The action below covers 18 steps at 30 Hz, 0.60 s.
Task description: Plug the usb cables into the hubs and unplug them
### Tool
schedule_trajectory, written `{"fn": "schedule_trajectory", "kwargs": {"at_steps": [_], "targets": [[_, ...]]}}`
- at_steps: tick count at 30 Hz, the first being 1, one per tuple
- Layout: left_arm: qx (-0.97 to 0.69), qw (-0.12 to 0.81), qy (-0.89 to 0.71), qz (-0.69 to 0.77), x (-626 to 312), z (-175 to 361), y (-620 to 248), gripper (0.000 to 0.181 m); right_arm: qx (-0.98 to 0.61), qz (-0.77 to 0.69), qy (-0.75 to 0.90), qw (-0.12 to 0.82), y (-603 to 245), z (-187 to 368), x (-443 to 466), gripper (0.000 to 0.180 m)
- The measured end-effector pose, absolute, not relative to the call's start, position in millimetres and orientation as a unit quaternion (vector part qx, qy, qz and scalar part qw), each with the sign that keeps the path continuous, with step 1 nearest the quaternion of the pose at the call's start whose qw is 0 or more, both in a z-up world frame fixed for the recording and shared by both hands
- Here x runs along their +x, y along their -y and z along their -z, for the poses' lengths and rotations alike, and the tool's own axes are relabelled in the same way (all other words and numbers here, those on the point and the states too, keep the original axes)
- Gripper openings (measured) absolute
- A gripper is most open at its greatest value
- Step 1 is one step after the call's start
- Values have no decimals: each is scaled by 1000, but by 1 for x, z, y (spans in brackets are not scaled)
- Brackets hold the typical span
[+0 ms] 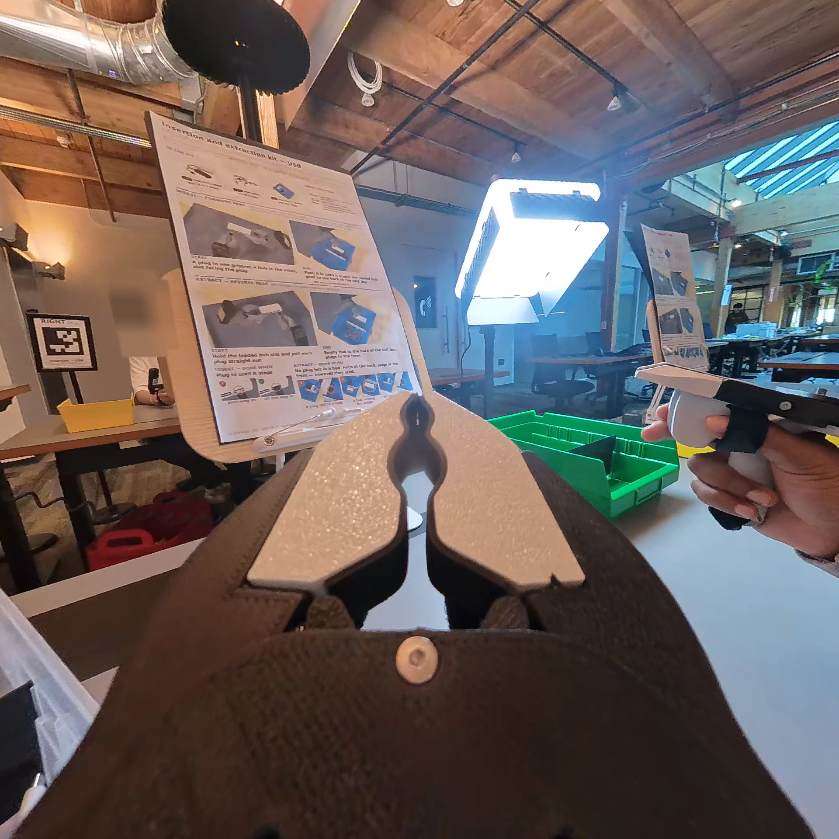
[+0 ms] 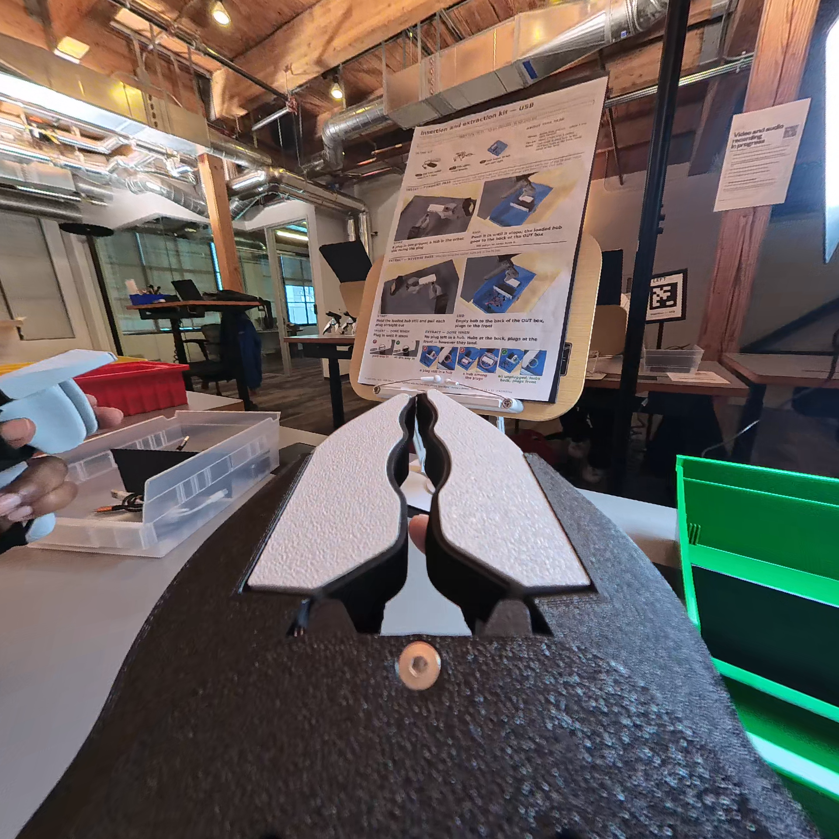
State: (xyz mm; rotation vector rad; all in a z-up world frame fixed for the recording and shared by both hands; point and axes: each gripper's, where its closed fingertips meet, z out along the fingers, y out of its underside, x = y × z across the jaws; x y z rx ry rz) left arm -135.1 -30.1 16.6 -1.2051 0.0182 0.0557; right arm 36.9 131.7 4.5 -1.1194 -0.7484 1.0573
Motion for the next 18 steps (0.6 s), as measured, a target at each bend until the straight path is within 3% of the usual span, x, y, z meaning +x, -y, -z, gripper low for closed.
{"fn": "schedule_trajectory", "kwargs": {"at_steps": [18], "targets": [[-573, 819, 6, -31, -141, -8, 29, 0, -443, -514, 336, 653, -116, -21, 46, 1]]}}
